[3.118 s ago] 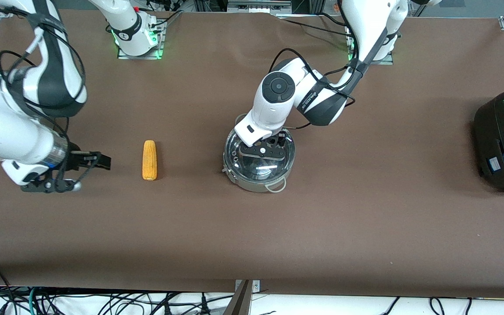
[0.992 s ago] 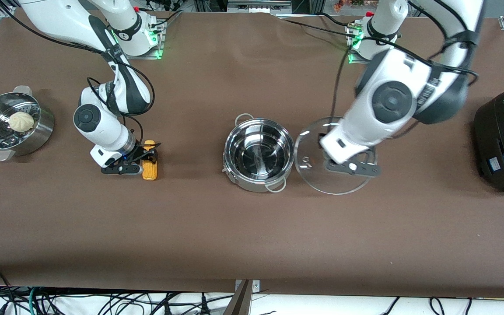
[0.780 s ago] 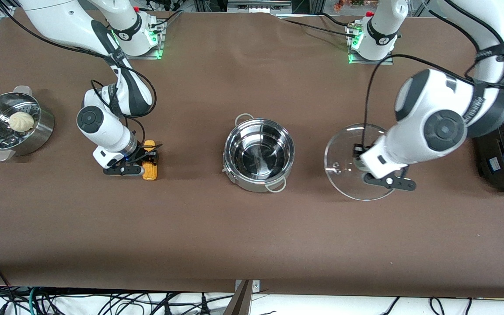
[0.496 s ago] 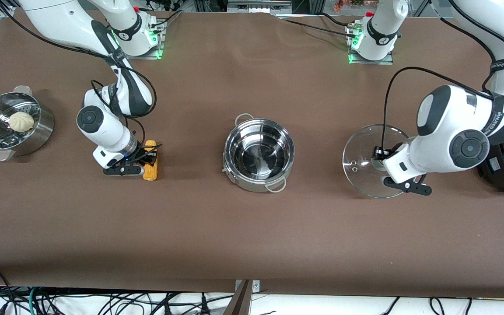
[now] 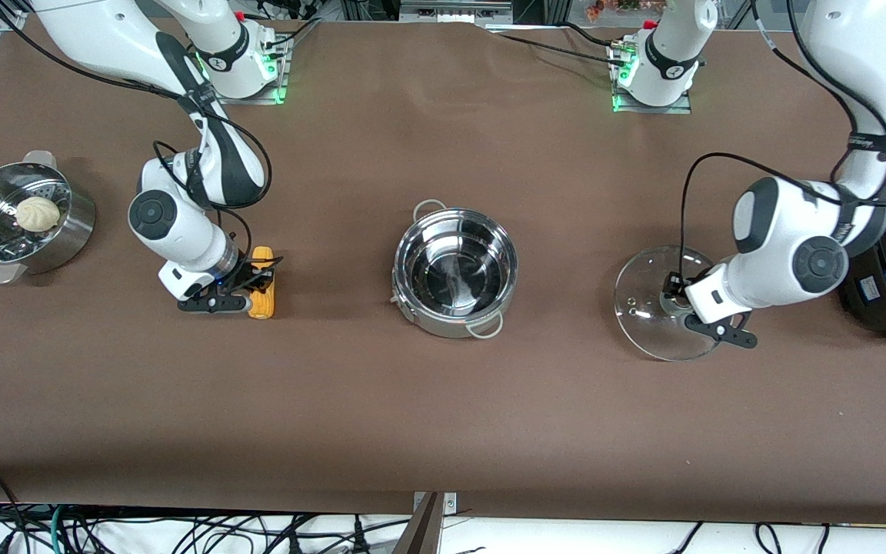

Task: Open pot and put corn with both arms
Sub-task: 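Move the glass lid beside the pot and lower it with the left gripper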

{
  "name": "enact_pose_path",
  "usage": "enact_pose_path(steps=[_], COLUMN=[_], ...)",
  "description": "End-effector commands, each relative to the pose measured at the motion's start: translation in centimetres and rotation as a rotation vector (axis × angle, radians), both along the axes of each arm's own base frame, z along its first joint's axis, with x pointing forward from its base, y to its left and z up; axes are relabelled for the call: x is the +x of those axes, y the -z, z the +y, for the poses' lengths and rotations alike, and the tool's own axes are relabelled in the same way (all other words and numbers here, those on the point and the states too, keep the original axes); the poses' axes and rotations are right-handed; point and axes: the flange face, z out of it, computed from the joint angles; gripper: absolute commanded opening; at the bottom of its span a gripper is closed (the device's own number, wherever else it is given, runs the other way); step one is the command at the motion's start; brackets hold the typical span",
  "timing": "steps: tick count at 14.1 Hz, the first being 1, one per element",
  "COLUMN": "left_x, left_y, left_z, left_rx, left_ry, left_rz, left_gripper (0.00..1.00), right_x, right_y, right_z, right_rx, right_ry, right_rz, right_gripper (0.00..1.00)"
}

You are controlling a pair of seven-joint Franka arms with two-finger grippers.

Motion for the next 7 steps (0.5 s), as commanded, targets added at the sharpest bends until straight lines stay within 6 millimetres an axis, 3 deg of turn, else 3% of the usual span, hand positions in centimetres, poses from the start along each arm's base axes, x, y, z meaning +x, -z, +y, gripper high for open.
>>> enact_pose_path(steps=[1,3,7], left_x=[-1.7,-2.2,-3.0], left_y=[1.0,2.3,4.3], left_z=[0.3,0.8,0.5], left_rx=[0.034,0.029,0.015], left_ry=[0.058,0.051,0.053], left_rz=[-0.048,-0.052,-0.072], left_gripper=[0.15,0.15,0.15], right_x=[2.6,3.3,2.1], right_y=[-6.5,-10.2,-13.8], right_z=[2.3,4.8,12.3], right_rx=[-0.003,-0.008,-0.008], right_ry=[-0.023,-0.037,-0.023], right_rz=[0.035,0.054,0.038], right_gripper=[0.00,0.00,0.00])
